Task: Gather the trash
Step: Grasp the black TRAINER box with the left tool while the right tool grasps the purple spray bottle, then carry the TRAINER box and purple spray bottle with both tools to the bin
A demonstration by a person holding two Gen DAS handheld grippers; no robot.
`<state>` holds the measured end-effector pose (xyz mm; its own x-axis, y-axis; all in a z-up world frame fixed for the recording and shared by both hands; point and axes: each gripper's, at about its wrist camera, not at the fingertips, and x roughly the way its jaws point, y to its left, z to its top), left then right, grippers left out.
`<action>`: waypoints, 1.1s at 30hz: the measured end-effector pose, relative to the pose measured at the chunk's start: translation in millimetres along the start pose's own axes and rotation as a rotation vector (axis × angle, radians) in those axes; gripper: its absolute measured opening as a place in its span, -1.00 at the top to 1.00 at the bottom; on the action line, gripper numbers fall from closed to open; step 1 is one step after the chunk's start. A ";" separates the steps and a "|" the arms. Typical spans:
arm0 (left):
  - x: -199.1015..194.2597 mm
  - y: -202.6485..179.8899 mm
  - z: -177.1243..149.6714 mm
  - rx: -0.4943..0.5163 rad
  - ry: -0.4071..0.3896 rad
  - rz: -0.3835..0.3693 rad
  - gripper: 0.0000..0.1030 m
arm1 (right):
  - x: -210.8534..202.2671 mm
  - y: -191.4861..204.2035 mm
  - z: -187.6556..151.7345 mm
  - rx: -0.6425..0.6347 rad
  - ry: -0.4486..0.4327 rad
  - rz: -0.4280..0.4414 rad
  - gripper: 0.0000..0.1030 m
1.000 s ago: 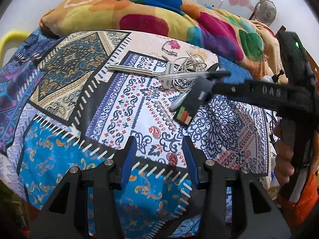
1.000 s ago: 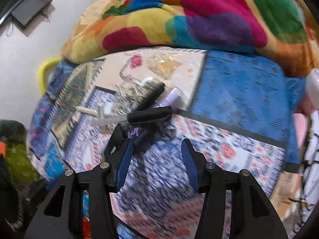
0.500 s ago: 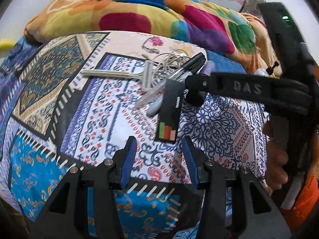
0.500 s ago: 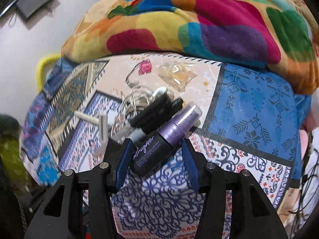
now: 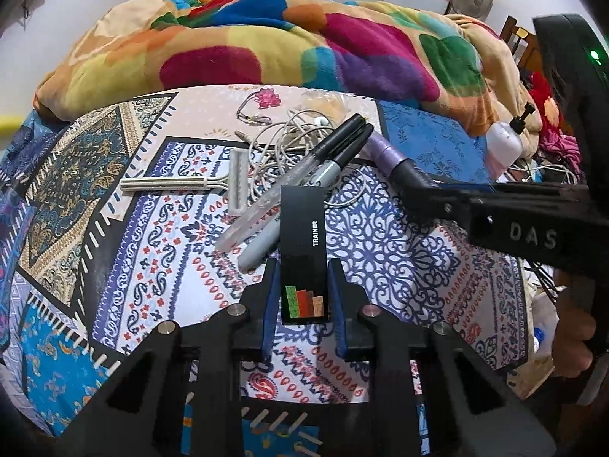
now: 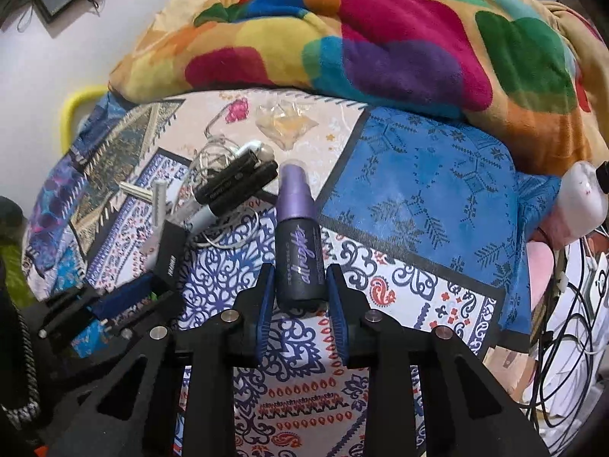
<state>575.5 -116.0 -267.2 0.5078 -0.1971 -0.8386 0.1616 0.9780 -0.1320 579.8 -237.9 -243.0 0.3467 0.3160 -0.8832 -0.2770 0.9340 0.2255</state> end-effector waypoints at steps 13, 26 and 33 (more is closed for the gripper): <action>-22.8 5.1 -12.6 -0.055 0.004 -0.028 0.54 | 3.1 10.9 -5.1 -0.036 -0.032 -0.058 0.54; -118.5 -0.8 -12.5 -0.092 -0.116 -0.018 0.54 | -100.9 30.6 -22.6 -0.042 -0.165 -0.045 0.54; -198.2 6.3 -26.6 -0.124 -0.220 0.016 0.54 | -161.2 68.5 -35.9 -0.073 -0.256 -0.003 0.54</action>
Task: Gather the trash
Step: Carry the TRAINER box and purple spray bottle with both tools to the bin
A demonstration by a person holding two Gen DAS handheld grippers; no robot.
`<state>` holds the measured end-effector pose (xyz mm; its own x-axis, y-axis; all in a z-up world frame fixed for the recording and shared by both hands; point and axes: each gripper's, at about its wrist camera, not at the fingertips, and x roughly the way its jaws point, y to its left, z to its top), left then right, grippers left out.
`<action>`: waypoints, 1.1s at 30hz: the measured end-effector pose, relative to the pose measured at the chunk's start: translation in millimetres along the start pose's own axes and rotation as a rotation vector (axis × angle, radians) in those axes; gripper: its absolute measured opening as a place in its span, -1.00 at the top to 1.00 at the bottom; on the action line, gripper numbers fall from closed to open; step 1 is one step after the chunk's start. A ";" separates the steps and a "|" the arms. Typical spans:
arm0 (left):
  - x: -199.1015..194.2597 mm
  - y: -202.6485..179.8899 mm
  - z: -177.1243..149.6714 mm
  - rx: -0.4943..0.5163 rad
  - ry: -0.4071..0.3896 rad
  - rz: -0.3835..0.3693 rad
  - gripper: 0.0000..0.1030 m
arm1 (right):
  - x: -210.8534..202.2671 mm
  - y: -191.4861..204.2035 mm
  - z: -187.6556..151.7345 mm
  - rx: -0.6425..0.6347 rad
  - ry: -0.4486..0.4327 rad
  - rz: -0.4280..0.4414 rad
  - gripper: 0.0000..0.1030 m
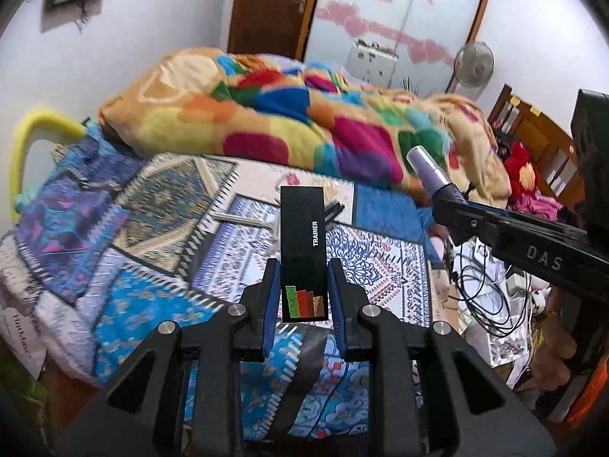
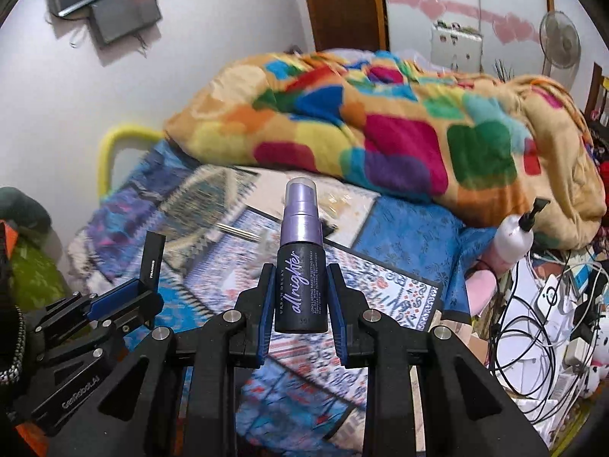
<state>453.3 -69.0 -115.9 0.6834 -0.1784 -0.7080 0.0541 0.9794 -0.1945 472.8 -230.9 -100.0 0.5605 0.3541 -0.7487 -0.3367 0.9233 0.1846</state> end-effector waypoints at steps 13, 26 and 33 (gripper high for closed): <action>-133.2 46.0 -37.2 -0.076 -0.127 0.103 0.54 | -75.0 98.7 -19.7 -0.110 -0.082 0.118 0.54; -219.6 120.4 -100.3 -0.186 -0.165 0.234 0.54 | -101.0 193.5 -59.5 -0.234 -0.079 0.236 0.54; -246.6 164.3 -143.4 -0.272 -0.146 0.313 0.54 | -88.6 245.3 -84.6 -0.312 -0.020 0.293 0.54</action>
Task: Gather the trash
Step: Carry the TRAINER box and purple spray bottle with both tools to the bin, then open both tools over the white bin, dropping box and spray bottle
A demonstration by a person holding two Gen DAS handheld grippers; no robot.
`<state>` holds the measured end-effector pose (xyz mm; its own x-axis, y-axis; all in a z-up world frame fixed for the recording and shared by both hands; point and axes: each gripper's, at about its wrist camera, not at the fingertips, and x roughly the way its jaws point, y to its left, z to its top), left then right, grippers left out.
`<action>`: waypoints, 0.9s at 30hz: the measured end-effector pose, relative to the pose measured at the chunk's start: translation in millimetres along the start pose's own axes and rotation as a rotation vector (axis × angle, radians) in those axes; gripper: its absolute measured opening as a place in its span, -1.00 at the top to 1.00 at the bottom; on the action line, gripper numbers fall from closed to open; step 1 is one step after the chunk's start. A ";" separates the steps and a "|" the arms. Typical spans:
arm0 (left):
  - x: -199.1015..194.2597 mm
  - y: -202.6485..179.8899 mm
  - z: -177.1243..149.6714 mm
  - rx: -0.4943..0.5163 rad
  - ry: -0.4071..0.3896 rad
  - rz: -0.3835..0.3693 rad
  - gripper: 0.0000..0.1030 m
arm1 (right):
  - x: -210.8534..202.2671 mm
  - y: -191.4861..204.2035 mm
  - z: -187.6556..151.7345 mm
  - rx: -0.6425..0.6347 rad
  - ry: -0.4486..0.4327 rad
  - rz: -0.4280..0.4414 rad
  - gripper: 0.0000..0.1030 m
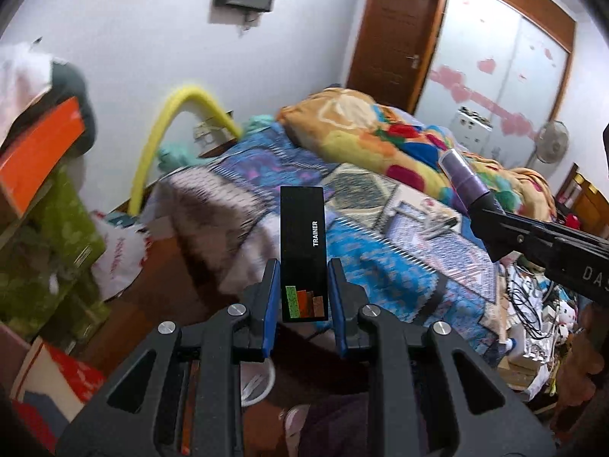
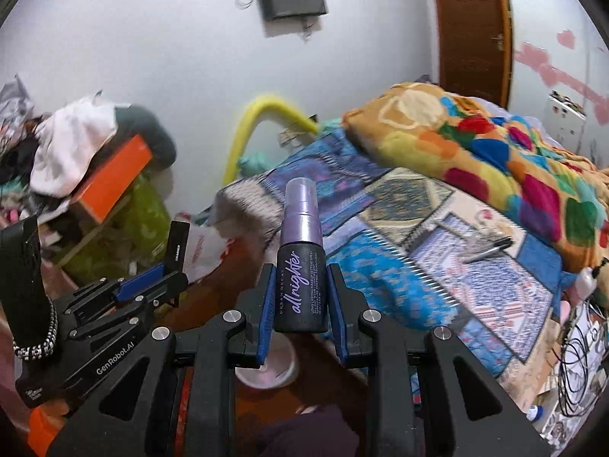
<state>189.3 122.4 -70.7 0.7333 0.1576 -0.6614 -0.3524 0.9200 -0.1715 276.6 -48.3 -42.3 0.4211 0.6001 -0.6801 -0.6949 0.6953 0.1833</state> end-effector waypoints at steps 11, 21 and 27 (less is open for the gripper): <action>21.0 89.0 -57.6 -0.155 0.127 0.116 0.54 | 84.7 67.9 -27.1 -0.096 0.205 0.110 0.54; 80.5 141.2 -108.5 -0.282 0.312 0.145 0.54 | 182.7 97.1 -60.2 -0.126 0.463 0.160 0.54; 116.0 154.5 -121.9 -0.326 0.394 0.131 0.54 | 225.1 101.3 -64.7 -0.105 0.568 0.209 0.52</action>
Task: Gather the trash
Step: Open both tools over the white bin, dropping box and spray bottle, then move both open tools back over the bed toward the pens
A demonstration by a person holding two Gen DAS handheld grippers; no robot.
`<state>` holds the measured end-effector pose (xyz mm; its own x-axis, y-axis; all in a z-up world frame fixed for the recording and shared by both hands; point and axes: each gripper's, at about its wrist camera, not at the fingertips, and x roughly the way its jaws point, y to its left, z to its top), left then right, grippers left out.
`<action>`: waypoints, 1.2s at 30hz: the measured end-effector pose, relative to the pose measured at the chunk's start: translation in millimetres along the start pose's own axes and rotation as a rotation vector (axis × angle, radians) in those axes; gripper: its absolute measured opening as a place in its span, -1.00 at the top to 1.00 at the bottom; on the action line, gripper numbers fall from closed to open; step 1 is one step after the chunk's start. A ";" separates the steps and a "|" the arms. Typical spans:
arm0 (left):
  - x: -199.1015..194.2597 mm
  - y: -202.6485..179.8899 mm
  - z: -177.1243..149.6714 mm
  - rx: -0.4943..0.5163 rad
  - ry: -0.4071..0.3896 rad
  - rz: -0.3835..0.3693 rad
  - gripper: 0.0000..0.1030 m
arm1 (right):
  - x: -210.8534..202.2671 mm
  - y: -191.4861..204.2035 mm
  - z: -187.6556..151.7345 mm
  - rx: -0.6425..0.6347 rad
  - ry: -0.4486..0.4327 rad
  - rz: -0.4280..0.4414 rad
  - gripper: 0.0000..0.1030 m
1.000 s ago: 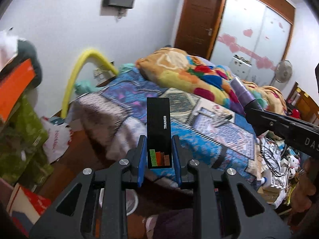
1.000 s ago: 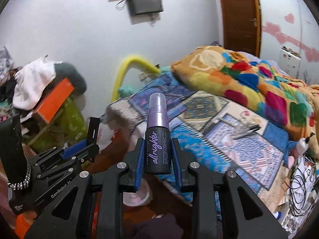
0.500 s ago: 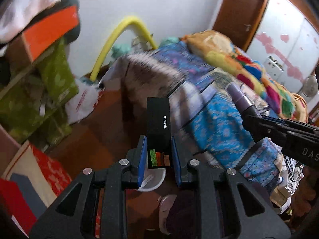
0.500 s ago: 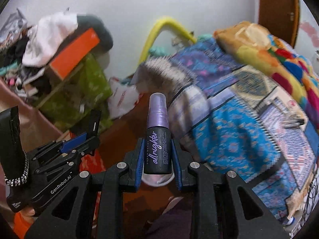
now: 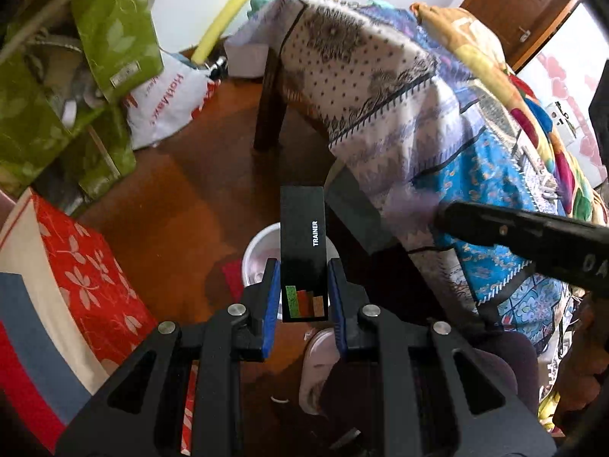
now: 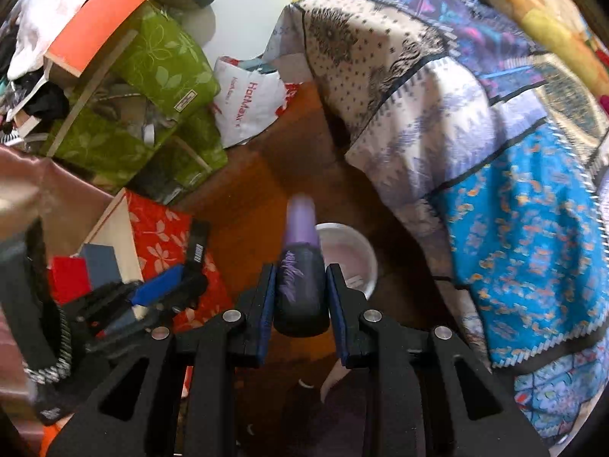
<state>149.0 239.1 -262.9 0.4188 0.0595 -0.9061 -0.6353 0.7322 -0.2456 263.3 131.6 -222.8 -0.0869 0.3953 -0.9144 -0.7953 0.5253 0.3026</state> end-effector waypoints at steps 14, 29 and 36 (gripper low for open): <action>40.7 -25.9 27.2 0.004 0.071 -0.006 0.21 | -15.2 -15.1 9.2 -0.036 -0.041 -0.087 0.17; -36.6 -73.3 19.2 0.157 -0.084 0.054 0.21 | -88.4 -25.2 -13.6 -0.013 -0.185 -0.100 0.17; -84.6 -109.1 18.8 0.203 -0.185 0.015 0.21 | -139.1 -35.5 -29.7 -0.001 -0.299 -0.130 0.17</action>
<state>195.1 166.9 -153.0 0.5334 0.1806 -0.8264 -0.5069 0.8503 -0.1414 285.8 35.6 -114.3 0.1953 0.5289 -0.8259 -0.7889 0.5850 0.1881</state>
